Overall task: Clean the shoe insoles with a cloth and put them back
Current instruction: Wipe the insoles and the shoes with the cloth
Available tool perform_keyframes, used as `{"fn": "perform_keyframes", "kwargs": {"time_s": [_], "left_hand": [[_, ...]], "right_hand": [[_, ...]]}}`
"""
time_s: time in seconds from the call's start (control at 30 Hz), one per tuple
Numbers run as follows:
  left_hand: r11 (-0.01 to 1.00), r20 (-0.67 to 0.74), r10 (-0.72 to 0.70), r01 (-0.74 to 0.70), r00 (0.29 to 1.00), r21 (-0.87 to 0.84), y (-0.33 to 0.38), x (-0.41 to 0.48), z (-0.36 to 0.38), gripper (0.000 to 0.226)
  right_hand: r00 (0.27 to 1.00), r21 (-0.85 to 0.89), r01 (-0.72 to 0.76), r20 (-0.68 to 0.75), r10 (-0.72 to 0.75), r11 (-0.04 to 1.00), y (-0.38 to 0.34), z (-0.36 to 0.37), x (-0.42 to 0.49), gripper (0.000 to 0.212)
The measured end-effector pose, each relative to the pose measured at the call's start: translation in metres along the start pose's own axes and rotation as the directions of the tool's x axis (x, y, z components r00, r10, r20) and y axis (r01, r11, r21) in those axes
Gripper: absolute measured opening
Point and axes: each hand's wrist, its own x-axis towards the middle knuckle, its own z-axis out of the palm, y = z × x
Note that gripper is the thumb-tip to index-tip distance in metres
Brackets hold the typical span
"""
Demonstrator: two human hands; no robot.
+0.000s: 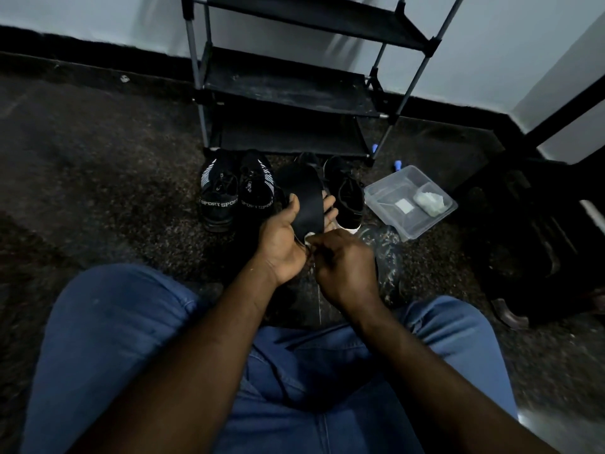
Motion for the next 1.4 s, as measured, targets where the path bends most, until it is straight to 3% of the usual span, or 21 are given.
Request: {"fn": "perform_keyframes", "kwargs": {"time_s": [0.13, 0.37, 0.5, 0.67, 0.8, 0.93, 1.0, 1.1, 1.27, 1.4], "left_hand": [[0.999, 0.004, -0.001, 0.001, 1.000, -0.038, 0.001, 0.001, -0.002, 0.059], [0.997, 0.015, -0.020, 0.021, 1.000, -0.070, 0.001, 0.002, -0.002, 0.060], [0.998, -0.019, -0.032, 0.030, 0.999, -0.063, -0.001, 0.004, 0.000, 0.060], [0.997, -0.022, -0.048, 0.047, 0.999, -0.055, 0.002, 0.000, -0.001, 0.061], [0.998, -0.032, -0.061, 0.060, 0.998, -0.024, -0.002, 0.003, 0.000, 0.060], [0.998, -0.065, -0.059, 0.058, 0.996, -0.018, -0.001, 0.002, -0.001, 0.060], [0.998, -0.065, -0.061, 0.060, 0.996, -0.025, -0.001, 0.001, -0.002, 0.060], [0.996, -0.051, -0.085, 0.084, 0.995, -0.013, -0.005, 0.001, 0.000, 0.059], [0.996, -0.058, -0.087, 0.087, 0.995, 0.005, -0.005, 0.005, -0.003, 0.060], [0.995, -0.060, -0.093, 0.094, 0.994, 0.016, -0.008, 0.006, -0.006, 0.058]], "right_hand": [[0.999, 0.051, 0.033, 0.028, -0.035, 0.998, -0.006, -0.001, -0.003, 0.024], [0.998, -0.052, 0.040, -0.046, -0.042, 0.998, 0.010, -0.004, 0.010, 0.009], [0.992, -0.060, 0.111, 0.074, -0.106, 0.992, -0.001, 0.000, -0.004, 0.011], [0.999, -0.084, 0.042, -0.028, -0.044, 0.996, 0.011, -0.006, 0.013, 0.006], [0.986, -0.065, 0.142, 0.099, -0.136, 0.988, 0.002, -0.001, 0.001, 0.009], [0.998, -0.087, 0.014, -0.053, -0.019, 0.996, 0.014, -0.005, 0.014, 0.004], [0.999, -0.096, 0.005, -0.042, -0.009, 0.995, 0.008, -0.003, 0.010, 0.005], [0.989, -0.102, 0.117, 0.098, -0.107, 0.988, -0.003, 0.002, -0.006, 0.007], [0.999, -0.103, -0.024, -0.047, 0.019, 0.994, 0.016, -0.005, 0.012, 0.006], [0.989, -0.115, 0.123, 0.098, -0.112, 0.986, 0.001, 0.004, -0.006, 0.017]]}}
